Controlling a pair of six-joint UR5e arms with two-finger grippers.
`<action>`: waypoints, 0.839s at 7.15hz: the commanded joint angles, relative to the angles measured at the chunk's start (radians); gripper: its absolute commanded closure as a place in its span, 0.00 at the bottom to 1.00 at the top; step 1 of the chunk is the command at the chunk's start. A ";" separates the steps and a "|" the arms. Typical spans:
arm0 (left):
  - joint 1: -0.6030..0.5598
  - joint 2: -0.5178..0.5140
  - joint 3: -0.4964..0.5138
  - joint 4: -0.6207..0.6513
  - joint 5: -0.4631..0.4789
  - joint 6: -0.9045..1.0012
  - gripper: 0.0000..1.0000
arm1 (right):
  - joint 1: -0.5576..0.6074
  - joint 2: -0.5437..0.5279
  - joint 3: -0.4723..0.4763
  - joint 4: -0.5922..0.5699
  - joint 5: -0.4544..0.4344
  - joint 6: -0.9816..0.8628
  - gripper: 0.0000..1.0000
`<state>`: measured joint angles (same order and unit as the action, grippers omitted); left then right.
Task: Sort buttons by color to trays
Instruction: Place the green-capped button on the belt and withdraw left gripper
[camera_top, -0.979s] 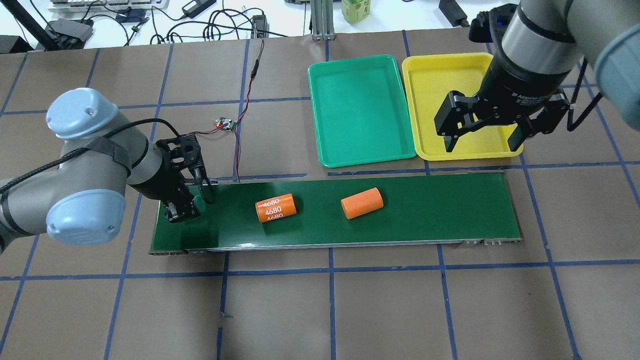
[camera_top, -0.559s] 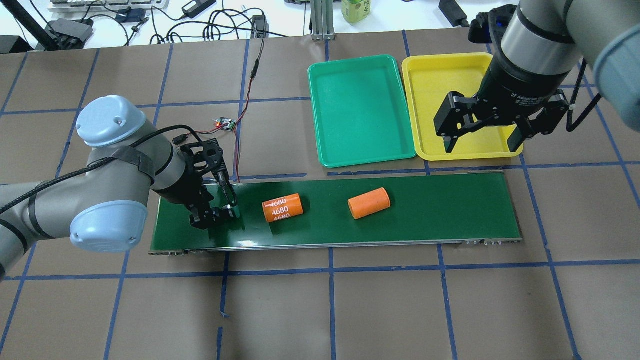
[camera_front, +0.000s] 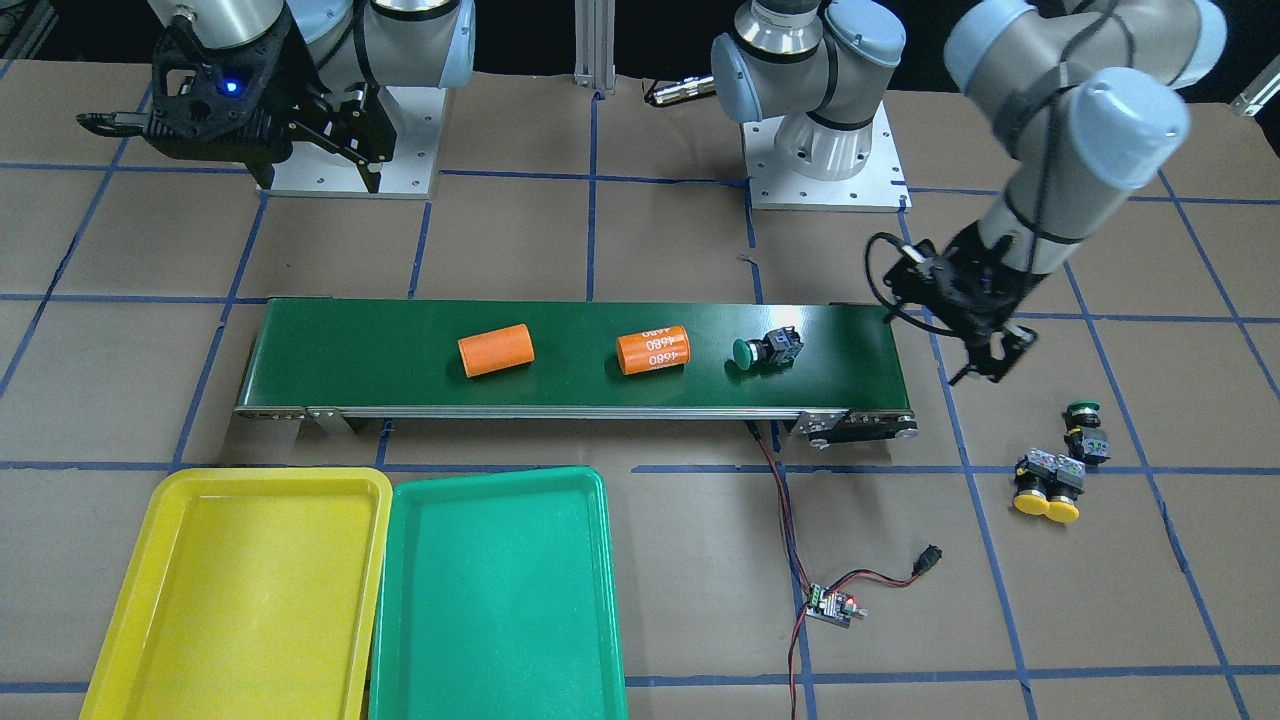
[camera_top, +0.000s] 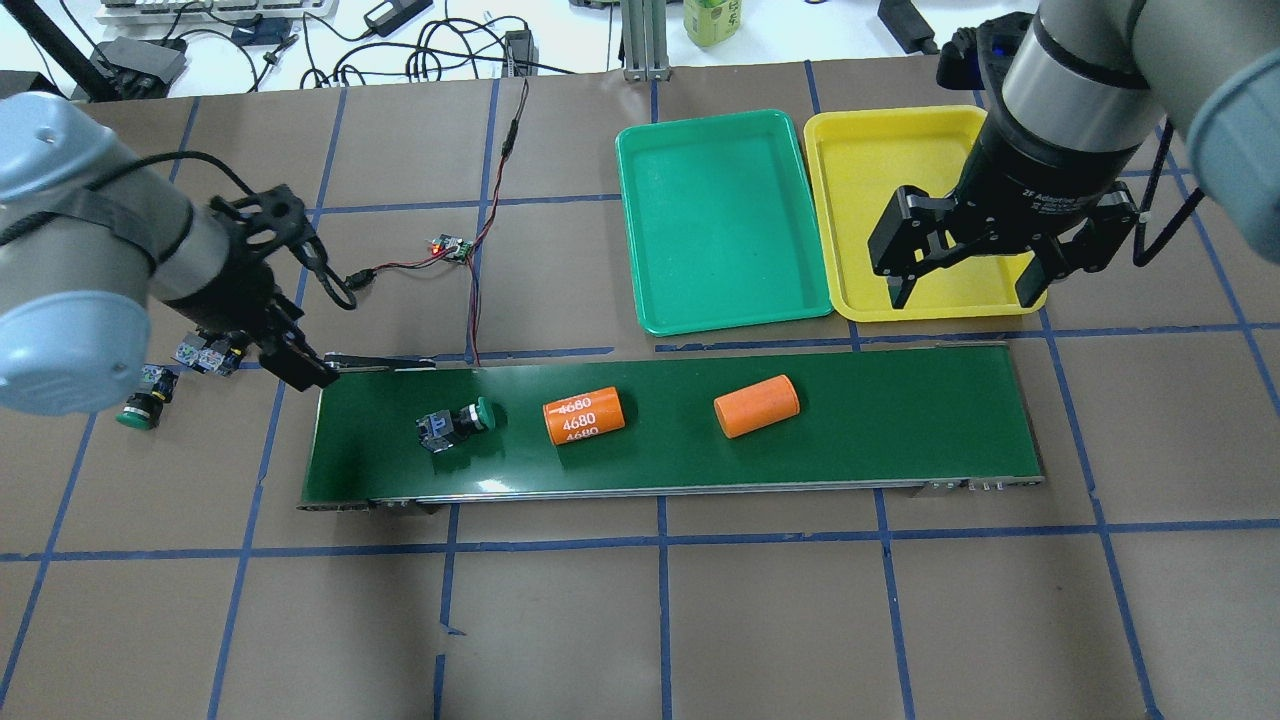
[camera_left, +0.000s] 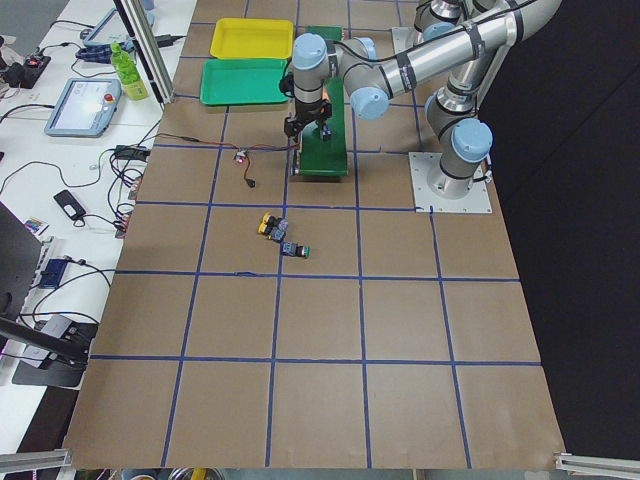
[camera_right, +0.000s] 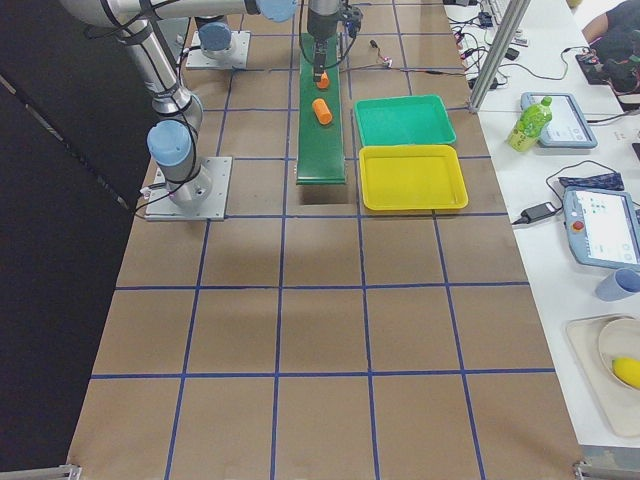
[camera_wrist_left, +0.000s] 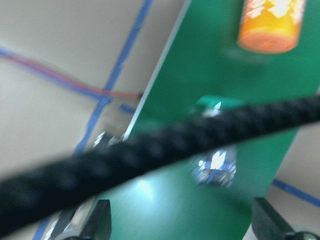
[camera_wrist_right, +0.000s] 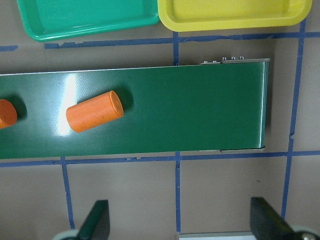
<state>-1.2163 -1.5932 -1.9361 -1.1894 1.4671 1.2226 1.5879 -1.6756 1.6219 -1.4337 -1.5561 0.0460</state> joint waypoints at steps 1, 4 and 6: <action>0.276 -0.129 0.084 0.004 0.004 0.000 0.00 | 0.001 -0.001 0.010 0.001 0.001 0.000 0.00; 0.371 -0.334 0.123 0.250 0.085 -0.053 0.00 | 0.001 -0.006 0.021 -0.010 0.002 0.000 0.00; 0.354 -0.356 0.103 0.266 0.079 -0.233 0.00 | 0.001 -0.007 0.023 -0.011 0.001 0.002 0.00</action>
<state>-0.8513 -1.9305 -1.8283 -0.9417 1.5427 1.0799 1.5892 -1.6821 1.6436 -1.4426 -1.5550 0.0472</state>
